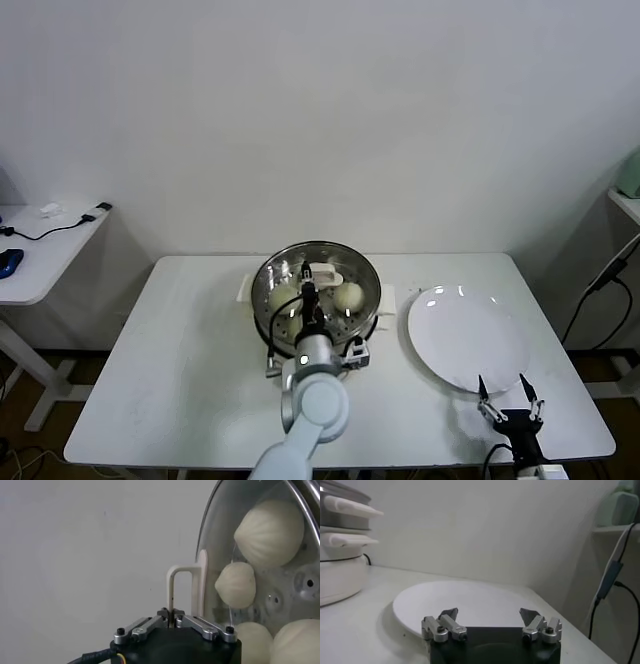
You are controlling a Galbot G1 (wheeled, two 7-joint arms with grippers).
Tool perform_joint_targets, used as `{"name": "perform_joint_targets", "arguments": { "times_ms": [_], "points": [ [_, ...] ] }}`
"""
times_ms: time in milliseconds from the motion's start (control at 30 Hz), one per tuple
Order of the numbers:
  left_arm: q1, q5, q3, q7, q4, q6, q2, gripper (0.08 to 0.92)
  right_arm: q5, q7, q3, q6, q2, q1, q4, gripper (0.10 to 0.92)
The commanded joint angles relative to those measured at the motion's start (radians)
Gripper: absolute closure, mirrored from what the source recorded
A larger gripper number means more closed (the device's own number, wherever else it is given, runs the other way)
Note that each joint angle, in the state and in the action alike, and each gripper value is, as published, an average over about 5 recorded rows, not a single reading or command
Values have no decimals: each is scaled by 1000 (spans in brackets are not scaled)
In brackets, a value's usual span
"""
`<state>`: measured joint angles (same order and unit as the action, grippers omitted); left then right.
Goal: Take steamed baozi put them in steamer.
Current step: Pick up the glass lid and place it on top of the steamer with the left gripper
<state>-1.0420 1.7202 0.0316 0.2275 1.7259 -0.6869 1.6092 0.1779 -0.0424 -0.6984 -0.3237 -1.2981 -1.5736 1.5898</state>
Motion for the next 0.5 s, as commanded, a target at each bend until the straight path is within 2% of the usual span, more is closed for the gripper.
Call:
{"name": "perform_joint_targets", "arguments": {
  "times_ms": [33, 200, 500],
  "points": [
    [-11, -12, 5, -13, 9, 4, 47, 864, -2, -6, 3, -7, -1, 1, -1, 203],
    [-21, -22, 13, -11, 29, 12, 40, 821, -4, -7, 4, -2, -2, 1, 3, 203],
    [-43, -116, 30, -16, 127, 20, -11, 568, -3, -21, 3, 16, 0, 5, 10, 203]
  ]
}}
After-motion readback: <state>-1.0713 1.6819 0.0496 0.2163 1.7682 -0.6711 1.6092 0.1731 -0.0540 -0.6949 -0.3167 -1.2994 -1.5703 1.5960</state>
